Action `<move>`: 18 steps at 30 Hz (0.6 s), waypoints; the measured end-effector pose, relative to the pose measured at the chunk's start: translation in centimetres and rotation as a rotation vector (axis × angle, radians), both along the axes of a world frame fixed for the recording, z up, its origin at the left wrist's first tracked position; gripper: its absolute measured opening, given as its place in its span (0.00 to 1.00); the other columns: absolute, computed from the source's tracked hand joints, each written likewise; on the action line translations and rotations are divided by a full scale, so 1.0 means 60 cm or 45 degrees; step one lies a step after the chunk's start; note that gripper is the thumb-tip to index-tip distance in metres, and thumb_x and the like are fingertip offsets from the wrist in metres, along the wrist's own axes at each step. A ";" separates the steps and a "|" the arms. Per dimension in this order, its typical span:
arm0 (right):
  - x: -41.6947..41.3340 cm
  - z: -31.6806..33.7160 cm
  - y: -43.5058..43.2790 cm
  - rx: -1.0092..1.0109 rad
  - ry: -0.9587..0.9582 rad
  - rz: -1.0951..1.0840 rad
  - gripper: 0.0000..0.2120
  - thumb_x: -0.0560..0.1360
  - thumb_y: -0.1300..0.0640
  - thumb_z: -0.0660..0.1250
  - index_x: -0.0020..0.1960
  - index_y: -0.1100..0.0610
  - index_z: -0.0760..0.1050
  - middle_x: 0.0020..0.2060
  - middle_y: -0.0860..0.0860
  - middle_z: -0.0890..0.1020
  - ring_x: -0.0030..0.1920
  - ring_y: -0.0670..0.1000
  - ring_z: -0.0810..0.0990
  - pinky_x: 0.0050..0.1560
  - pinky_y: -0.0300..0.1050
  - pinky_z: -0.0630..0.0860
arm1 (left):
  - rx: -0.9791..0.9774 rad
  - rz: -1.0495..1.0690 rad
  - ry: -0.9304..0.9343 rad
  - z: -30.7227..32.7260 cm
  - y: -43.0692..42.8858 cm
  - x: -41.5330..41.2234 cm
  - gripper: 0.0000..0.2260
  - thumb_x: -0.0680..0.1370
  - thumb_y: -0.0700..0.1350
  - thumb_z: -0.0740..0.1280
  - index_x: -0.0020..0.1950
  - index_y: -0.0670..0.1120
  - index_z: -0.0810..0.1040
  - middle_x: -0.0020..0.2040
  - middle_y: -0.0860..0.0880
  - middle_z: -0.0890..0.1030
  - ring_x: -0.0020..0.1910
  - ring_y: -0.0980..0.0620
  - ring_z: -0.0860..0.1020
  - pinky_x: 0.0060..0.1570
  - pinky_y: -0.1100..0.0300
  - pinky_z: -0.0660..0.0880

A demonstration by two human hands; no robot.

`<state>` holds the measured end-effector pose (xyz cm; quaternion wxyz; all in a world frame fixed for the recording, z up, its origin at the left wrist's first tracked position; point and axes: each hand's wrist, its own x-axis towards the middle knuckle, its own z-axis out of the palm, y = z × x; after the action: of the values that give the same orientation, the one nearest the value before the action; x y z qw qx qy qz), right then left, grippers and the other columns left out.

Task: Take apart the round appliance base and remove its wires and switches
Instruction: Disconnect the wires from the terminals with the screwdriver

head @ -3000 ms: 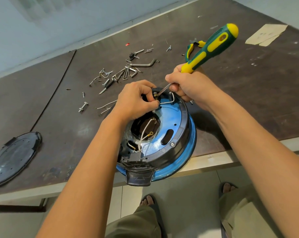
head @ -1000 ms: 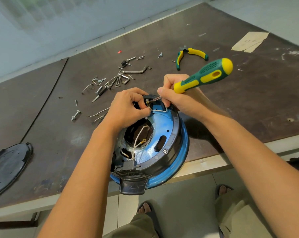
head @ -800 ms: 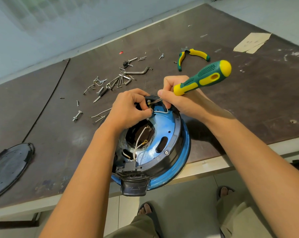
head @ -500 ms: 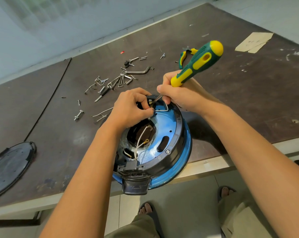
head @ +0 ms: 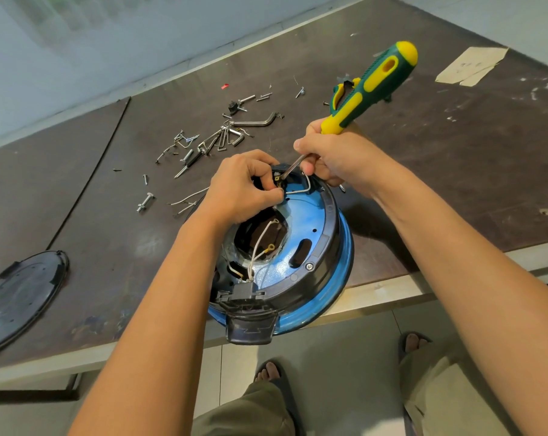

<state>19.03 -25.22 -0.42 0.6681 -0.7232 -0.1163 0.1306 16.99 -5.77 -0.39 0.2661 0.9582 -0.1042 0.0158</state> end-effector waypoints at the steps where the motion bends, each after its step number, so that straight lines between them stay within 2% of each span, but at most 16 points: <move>1: 0.000 0.000 0.000 0.006 0.011 0.004 0.14 0.82 0.58 0.65 0.37 0.53 0.69 0.27 0.50 0.77 0.22 0.45 0.65 0.22 0.35 0.61 | 0.001 0.002 -0.002 0.000 0.000 0.000 0.11 0.68 0.42 0.75 0.28 0.49 0.78 0.54 0.59 0.78 0.55 0.54 0.78 0.55 0.44 0.76; 6: 0.001 0.001 0.001 0.013 0.090 -0.004 0.15 0.82 0.57 0.64 0.36 0.54 0.70 0.29 0.50 0.76 0.21 0.44 0.64 0.22 0.35 0.61 | 0.002 -0.004 -0.006 -0.002 0.000 0.000 0.08 0.68 0.42 0.75 0.30 0.45 0.79 0.55 0.58 0.79 0.54 0.55 0.78 0.56 0.45 0.76; 11: 0.000 -0.004 0.001 0.008 0.063 -0.021 0.15 0.82 0.57 0.64 0.37 0.53 0.70 0.30 0.51 0.76 0.22 0.44 0.65 0.23 0.36 0.62 | 0.002 -0.004 -0.009 -0.002 0.001 -0.001 0.09 0.68 0.42 0.75 0.30 0.47 0.79 0.55 0.58 0.79 0.55 0.55 0.78 0.56 0.44 0.76; 14: -0.004 -0.010 -0.002 0.021 -0.046 -0.031 0.15 0.82 0.58 0.64 0.37 0.53 0.69 0.30 0.52 0.78 0.21 0.43 0.66 0.23 0.35 0.63 | 0.003 0.004 -0.010 -0.002 0.001 -0.001 0.10 0.68 0.43 0.75 0.29 0.49 0.78 0.54 0.60 0.78 0.55 0.55 0.78 0.56 0.44 0.76; 18: -0.012 -0.018 -0.009 -0.085 -0.322 -0.041 0.15 0.81 0.59 0.65 0.35 0.55 0.71 0.31 0.53 0.80 0.24 0.41 0.72 0.32 0.34 0.66 | 0.001 0.004 -0.006 -0.002 0.001 -0.001 0.10 0.68 0.43 0.75 0.29 0.50 0.78 0.53 0.62 0.78 0.54 0.55 0.78 0.55 0.44 0.76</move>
<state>18.31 -25.74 -1.48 0.6258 -0.7575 -0.1835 0.0313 16.91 -5.71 -0.53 0.2656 0.9583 -0.1034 0.0185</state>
